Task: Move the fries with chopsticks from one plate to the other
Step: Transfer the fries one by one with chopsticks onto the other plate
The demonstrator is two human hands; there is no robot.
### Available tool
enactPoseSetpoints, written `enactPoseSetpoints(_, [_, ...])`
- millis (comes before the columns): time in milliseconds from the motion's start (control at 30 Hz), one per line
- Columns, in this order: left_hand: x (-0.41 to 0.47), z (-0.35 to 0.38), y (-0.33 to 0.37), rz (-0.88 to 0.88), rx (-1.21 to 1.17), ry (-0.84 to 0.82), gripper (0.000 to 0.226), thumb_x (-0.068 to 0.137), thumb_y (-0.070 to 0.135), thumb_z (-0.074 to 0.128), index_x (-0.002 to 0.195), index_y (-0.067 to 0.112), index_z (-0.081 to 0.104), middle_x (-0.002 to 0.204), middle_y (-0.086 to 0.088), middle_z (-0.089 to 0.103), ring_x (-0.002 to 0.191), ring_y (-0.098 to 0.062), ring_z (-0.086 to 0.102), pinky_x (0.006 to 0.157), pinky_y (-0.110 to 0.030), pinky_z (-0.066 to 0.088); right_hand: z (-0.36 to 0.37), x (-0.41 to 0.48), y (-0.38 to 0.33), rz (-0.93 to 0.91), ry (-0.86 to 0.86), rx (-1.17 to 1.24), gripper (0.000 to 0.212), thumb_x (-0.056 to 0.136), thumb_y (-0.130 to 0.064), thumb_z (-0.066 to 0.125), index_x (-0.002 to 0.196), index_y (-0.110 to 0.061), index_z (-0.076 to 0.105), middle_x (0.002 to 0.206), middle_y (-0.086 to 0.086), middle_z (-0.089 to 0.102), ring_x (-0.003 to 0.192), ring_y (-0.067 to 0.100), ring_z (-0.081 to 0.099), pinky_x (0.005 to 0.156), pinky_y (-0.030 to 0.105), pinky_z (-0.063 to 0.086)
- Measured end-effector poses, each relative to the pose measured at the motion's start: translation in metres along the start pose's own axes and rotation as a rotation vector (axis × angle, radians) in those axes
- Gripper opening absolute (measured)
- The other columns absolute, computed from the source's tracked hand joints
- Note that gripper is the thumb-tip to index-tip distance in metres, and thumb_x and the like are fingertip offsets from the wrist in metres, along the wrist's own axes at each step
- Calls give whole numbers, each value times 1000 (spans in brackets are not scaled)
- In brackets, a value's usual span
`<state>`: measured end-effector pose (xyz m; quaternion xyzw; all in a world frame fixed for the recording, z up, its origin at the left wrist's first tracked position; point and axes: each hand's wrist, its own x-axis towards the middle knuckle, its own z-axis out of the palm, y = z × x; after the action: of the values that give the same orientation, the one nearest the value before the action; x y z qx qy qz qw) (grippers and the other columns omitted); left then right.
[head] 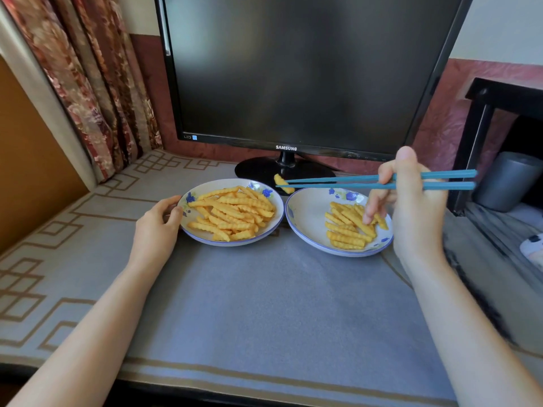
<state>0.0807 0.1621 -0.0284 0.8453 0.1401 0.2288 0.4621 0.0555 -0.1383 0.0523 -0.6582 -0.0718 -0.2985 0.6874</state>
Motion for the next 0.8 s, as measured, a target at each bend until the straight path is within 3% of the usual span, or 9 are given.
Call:
enactPoseSetpoints(233, [1, 0, -2, 8, 7, -2, 32, 97, 20, 44, 125, 16, 59, 119, -5, 63, 97, -6, 46, 82, -21, 32, 22, -19, 19, 32, -129, -42, 39, 104, -30, 40, 70, -14, 49, 45, 2, 48, 36, 18, 48, 45, 30, 29])
enactPoseSetpoints(300, [0, 0, -1, 18, 12, -1, 32, 97, 20, 44, 125, 16, 59, 119, -5, 63, 97, -6, 45, 82, -21, 32, 27, -24, 25, 29, -160, -51, 38, 104, -27, 40, 71, -12, 50, 50, -2, 51, 36, 15, 48, 45, 26, 31])
enactPoseSetpoints(467, [1, -1, -2, 27, 10, -3, 32, 97, 19, 43, 125, 16, 59, 119, -5, 63, 98, -7, 46, 83, -22, 32, 33, -27, 29, -3, -259, -71, 37, 105, -21, 37, 72, -7, 50, 40, -1, 47, 36, 15, 45, 49, 12, 34])
enactPoseSetpoints(667, [2, 0, -3, 25, 16, -1, 32, 97, 19, 44, 124, 16, 60, 118, -6, 64, 97, -7, 46, 82, -22, 32, 20, -18, 17, -8, -165, -52, 38, 105, -23, 38, 71, -10, 50, 47, -1, 48, 35, 16, 48, 43, 29, 27])
enactPoseSetpoints(800, [2, 1, -2, 24, 8, -4, 32, 97, 19, 44, 124, 16, 59, 119, -5, 63, 98, -6, 46, 83, -21, 32, 2, -2, 5, -44, -66, -36, 37, 104, -20, 39, 69, -9, 48, 51, 1, 45, 33, 18, 45, 37, 16, 29])
